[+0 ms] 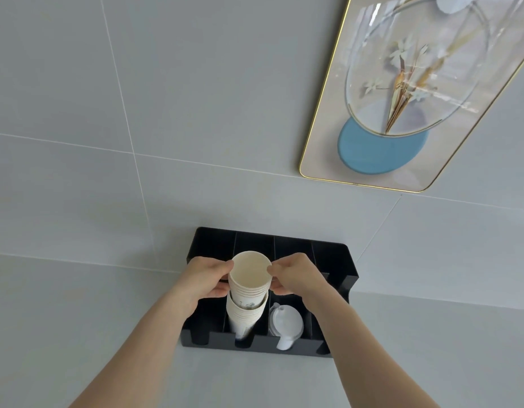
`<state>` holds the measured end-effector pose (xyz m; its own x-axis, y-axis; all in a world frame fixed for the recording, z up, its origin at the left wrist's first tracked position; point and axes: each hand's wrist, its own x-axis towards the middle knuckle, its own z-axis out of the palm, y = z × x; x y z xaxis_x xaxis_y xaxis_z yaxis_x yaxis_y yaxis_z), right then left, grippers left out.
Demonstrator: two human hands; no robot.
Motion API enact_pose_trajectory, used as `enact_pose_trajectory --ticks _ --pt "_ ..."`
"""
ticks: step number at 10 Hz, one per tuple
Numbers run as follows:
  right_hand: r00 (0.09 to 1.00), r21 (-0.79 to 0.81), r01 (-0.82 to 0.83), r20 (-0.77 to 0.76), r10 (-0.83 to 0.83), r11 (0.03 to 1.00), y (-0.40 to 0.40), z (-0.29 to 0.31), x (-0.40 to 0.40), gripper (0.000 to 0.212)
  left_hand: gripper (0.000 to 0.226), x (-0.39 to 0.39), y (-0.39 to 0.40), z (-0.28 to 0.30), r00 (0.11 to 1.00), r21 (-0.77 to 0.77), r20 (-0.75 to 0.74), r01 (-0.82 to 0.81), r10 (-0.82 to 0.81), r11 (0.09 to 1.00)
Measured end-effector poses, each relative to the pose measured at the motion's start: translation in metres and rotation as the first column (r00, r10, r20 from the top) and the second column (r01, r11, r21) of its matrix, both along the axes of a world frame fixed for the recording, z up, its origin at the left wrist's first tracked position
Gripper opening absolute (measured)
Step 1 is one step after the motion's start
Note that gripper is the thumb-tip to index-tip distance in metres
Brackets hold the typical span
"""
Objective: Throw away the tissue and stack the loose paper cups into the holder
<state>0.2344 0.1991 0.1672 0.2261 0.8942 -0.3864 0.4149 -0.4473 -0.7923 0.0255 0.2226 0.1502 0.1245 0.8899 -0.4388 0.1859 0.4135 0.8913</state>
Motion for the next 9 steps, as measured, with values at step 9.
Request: enact_pose_trajectory --ticks 9 --pt "0.978 0.048 -0.036 0.206 0.026 0.998 -0.027 -0.029 -0.002 0.036 0.013 0.008 -0.021 -0.025 0.968 0.114 -0.250 0.005 0.024 0.993"
